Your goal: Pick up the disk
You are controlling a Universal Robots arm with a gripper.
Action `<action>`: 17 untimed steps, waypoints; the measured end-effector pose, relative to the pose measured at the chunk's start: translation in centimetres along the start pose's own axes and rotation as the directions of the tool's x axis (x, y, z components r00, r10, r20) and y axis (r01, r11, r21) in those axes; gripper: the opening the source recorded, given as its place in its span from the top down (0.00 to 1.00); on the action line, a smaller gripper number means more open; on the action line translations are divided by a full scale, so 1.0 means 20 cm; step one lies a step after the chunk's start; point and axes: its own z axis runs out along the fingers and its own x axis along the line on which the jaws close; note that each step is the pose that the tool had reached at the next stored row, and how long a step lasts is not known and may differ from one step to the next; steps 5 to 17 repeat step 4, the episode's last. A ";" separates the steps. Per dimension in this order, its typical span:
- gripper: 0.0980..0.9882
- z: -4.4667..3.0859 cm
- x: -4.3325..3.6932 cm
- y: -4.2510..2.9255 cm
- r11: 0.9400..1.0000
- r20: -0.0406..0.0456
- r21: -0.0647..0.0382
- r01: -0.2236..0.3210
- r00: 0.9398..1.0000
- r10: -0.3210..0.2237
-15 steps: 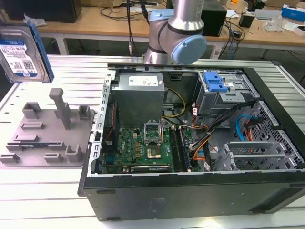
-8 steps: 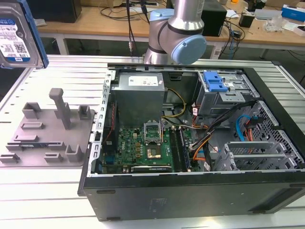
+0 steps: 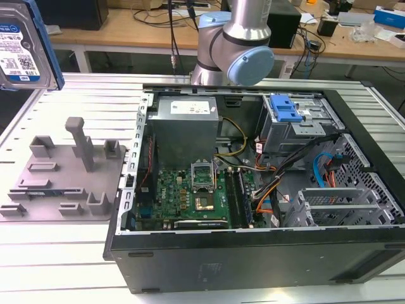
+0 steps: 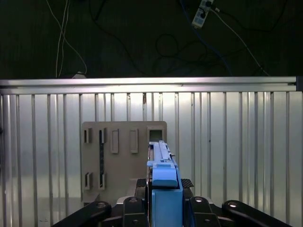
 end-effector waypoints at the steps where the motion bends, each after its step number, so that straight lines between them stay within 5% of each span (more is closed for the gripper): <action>1: 0.70 0.000 0.000 0.000 1.000 0.000 0.000 0.000 1.000 0.000; 17: 0.70 0.000 0.000 0.000 1.000 0.000 0.000 0.000 1.000 0.000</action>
